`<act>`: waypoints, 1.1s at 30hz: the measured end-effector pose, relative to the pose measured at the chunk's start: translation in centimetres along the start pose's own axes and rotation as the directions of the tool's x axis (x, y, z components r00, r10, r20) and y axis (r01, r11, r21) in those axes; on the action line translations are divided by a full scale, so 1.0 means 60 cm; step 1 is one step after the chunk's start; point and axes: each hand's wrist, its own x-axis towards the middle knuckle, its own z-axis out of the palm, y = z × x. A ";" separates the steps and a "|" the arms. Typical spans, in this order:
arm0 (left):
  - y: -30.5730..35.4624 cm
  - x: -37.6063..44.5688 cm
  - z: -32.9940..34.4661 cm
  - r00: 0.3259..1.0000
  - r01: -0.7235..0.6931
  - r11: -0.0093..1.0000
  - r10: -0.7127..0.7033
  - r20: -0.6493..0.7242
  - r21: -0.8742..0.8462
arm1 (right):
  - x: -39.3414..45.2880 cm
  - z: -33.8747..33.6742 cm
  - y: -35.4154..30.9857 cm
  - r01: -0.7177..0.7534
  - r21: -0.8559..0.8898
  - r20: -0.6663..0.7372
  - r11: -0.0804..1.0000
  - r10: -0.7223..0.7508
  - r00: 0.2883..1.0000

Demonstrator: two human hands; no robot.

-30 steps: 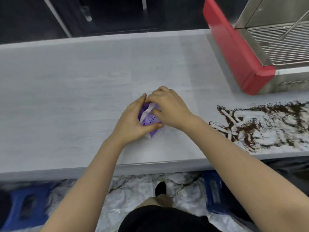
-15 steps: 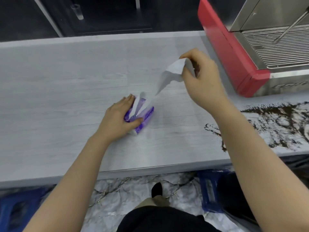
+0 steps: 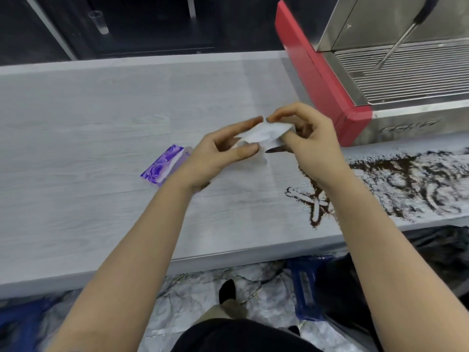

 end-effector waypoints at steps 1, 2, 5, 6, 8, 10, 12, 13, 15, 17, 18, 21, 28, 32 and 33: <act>-0.011 0.005 0.007 1.000 0.027 0.997 -0.028 -0.009 -0.067 | -0.004 -0.010 0.006 -0.017 0.035 -0.018 0.999 0.017 1.000; -0.022 0.009 0.013 0.998 0.059 0.988 -0.063 -0.023 -0.142 | -0.008 -0.021 0.011 -0.048 0.076 -0.035 0.996 0.050 0.998; -0.049 0.016 0.018 0.980 0.125 0.943 -0.166 -0.111 -0.307 | -0.017 -0.054 0.030 -0.215 0.143 -0.066 0.966 0.226 0.972; -0.055 0.016 0.016 0.973 0.145 0.936 -0.194 -0.127 -0.320 | -0.019 -0.063 0.037 -0.279 0.158 -0.049 0.947 0.290 0.956; -0.063 0.015 0.010 0.972 0.175 0.935 -0.214 -0.097 -0.309 | -0.023 -0.077 0.049 -0.385 0.277 0.032 0.880 0.393 0.919; -0.066 0.014 0.004 0.973 0.207 0.926 -0.230 -0.036 -0.314 | -0.023 -0.083 0.060 -0.436 0.264 0.088 0.861 0.429 0.899; -0.066 0.018 -0.002 0.957 0.260 0.919 -0.286 -0.046 -0.296 | -0.020 -0.079 0.071 -0.399 0.004 0.077 0.917 0.397 0.915; -0.067 0.021 -0.007 0.950 0.277 0.926 -0.304 -0.073 -0.256 | -0.016 -0.073 0.075 -0.360 -0.075 0.070 0.930 0.365 0.928; -0.070 0.026 -0.018 0.951 0.272 0.952 -0.289 -0.113 -0.142 | -0.003 -0.060 0.085 -0.308 -0.103 0.079 0.946 0.317 0.945; -0.071 0.029 -0.029 0.963 0.234 0.972 -0.234 -0.131 -0.017 | 0.016 -0.050 0.098 -0.277 -0.112 0.071 0.954 0.286 0.956; -0.070 0.033 -0.034 0.967 0.217 0.974 -0.205 -0.150 0.068 | 0.029 -0.047 0.106 -0.265 -0.124 0.050 0.956 0.273 0.961; -0.060 0.074 -0.045 0.973 0.129 0.937 -0.057 -0.222 0.324 | 0.084 -0.038 0.117 -0.188 -0.169 -0.026 0.968 0.187 0.982; -0.052 0.253 -0.089 0.922 0.031 0.809 0.204 -0.330 0.587 | 0.249 -0.010 0.134 -0.030 -0.449 -0.115 0.893 -0.025 0.993; -0.083 0.334 -0.133 0.954 0.074 0.707 0.156 -0.258 0.703 | 0.320 -0.005 0.195 0.035 -0.650 -0.025 0.759 -0.067 0.997; -0.092 0.349 -0.142 0.961 0.085 0.688 0.136 -0.243 0.721 | 0.333 -0.004 0.214 0.047 -0.687 0.005 0.725 -0.059 0.998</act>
